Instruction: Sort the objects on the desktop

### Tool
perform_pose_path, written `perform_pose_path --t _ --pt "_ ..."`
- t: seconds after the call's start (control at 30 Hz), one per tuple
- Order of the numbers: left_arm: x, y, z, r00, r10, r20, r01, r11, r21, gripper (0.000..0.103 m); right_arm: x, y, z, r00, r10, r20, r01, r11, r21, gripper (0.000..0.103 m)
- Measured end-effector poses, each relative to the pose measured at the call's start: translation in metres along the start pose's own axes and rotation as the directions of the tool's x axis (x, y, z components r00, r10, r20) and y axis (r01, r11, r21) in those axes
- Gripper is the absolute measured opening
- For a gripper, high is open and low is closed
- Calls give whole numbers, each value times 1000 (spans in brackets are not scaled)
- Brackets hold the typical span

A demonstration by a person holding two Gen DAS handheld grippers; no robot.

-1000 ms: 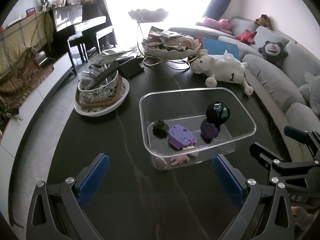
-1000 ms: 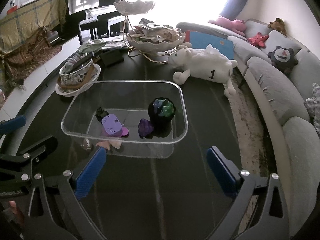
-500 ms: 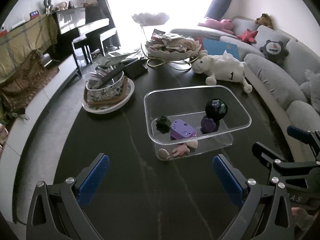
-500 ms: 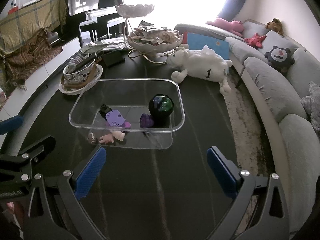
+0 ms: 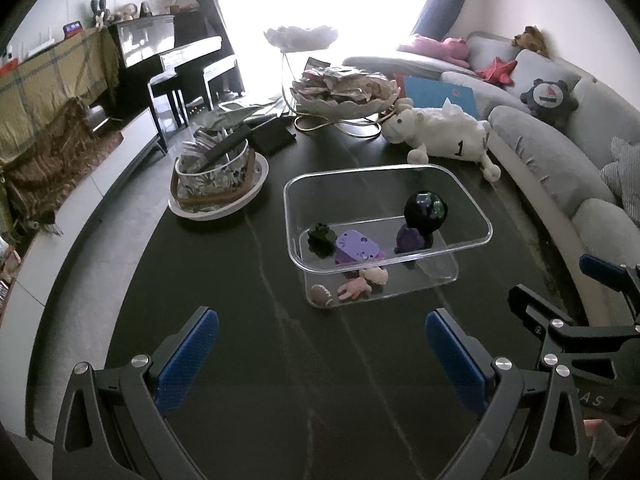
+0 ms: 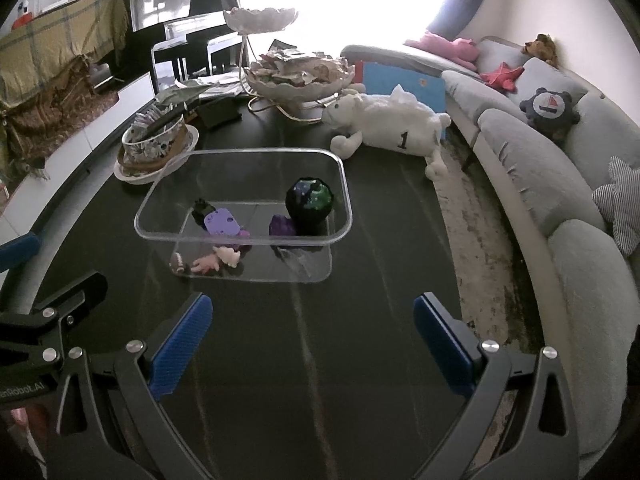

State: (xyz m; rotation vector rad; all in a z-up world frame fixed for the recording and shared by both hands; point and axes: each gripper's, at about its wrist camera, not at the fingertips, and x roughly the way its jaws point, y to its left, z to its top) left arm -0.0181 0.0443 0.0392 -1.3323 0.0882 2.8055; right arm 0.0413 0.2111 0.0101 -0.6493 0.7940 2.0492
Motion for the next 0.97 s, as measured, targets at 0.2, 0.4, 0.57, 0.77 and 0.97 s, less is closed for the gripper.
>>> perform_pose_path --t 0.2,0.4,0.57,0.77,0.97 --pt "-3 -1 -12 1000 -8 -8 8 1000 -11 103 -3 -1 -13 1000 12 -8 -12 1000 20 100" --pt "-5 -2 -22 999 -26 -20 25 999 -21 103 -7 -1 -23 1000 8 -16 -8 1000 21 100" --pt "-10 -6 -24 999 -52 -14 52 999 -17 103 -12 -2 -26 1000 6 -10 -6 1000 20 100" --pt "-12 -6 -25 999 -51 -11 51 999 -15 103 -12 -1 -26 1000 6 -12 -6 1000 14 100" --pt "-8 -4 -26 998 -58 -28 58 998 -27 103 -10 1 -25 1000 6 -17 -6 1000 10 100"
